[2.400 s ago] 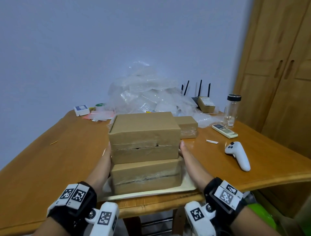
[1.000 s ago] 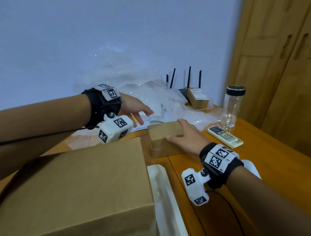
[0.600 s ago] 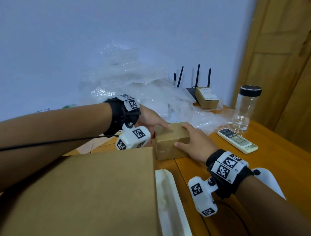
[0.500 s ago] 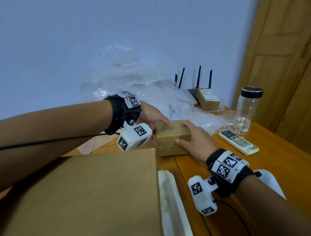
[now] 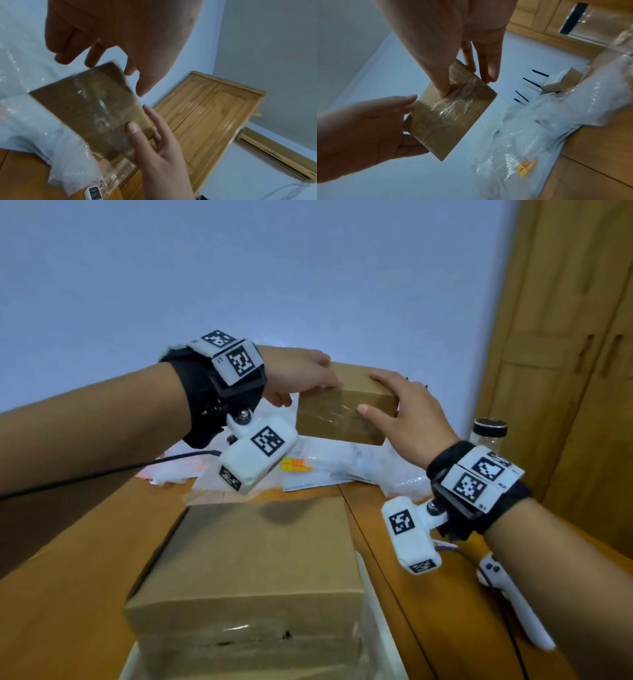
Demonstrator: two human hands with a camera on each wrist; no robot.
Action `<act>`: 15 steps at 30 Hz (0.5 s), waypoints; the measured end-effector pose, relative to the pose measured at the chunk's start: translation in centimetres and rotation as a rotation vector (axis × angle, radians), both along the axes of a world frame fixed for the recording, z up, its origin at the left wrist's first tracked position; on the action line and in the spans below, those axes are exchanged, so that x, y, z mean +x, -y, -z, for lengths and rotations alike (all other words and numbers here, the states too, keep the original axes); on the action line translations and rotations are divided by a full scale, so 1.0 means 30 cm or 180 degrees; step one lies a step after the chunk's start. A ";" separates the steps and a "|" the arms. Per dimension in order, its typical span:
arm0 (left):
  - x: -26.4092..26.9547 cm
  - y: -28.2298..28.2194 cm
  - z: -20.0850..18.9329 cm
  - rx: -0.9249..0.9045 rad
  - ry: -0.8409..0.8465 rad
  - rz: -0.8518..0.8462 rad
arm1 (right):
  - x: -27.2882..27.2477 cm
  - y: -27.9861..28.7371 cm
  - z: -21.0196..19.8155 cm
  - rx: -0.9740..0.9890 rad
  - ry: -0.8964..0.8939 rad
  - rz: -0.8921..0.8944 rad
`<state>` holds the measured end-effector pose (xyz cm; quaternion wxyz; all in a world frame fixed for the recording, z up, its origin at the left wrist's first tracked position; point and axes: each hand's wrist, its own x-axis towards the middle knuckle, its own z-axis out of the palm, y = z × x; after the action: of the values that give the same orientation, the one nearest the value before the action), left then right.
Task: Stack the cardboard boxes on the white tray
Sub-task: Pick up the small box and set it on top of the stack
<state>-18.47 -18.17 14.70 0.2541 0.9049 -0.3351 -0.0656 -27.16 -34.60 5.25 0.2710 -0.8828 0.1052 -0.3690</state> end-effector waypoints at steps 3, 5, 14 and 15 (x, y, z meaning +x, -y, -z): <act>-0.079 -0.114 -0.026 -0.0298 0.0466 0.0124 | -0.066 -0.083 -0.080 -0.0081 0.0219 -0.0055; -0.135 -0.215 -0.031 -0.0332 0.0741 0.0122 | -0.117 -0.156 -0.122 -0.0113 0.0327 -0.0098; -0.315 -0.551 0.097 -0.0649 0.1657 -0.0074 | -0.317 -0.456 -0.140 -0.0127 0.0441 -0.0355; -0.331 -0.580 0.116 -0.0706 0.1680 -0.0111 | -0.333 -0.474 -0.134 -0.0109 0.0445 -0.0365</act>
<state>-28.41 -0.78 11.21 0.2565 0.8631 -0.3791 0.2135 -37.14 -20.37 9.26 0.2832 -0.8640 0.0290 -0.4153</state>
